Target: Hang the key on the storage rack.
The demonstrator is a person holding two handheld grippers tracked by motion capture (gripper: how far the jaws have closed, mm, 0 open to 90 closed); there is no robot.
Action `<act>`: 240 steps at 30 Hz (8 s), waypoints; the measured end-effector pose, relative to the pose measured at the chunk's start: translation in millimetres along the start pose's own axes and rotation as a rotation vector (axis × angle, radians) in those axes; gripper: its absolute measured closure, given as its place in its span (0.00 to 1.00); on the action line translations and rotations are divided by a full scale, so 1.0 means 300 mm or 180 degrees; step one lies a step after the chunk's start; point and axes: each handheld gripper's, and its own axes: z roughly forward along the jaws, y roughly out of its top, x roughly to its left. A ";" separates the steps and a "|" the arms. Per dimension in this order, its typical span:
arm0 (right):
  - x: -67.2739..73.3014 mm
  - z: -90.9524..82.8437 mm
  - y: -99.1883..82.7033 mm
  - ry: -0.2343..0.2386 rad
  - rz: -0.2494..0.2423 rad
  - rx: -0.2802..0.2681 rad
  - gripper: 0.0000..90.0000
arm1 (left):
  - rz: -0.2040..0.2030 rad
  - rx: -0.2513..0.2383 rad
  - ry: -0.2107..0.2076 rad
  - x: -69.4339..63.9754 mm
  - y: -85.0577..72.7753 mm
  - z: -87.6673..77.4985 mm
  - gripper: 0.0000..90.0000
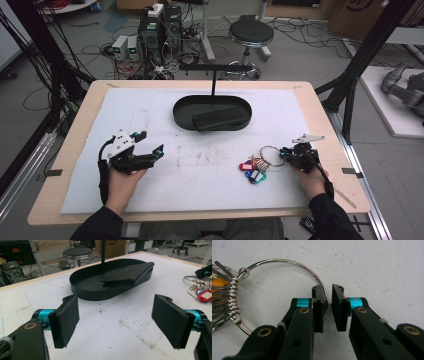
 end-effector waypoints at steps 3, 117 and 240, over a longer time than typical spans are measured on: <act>0.007 0.000 0.002 -0.0015 -0.0020 0.0002 0.97 | 0.0009 0.0014 -0.0021 -0.006 0.000 0.003 0.25; 0.250 -0.260 0.326 0.2043 -0.0533 -0.1547 0.97 | 0.0110 -0.0127 -0.1963 -0.309 0.261 0.359 0.40; -0.054 -0.220 0.200 0.1121 -0.0085 -0.1480 0.39 | 0.0209 -0.0511 -0.0391 0.158 0.395 0.374 0.96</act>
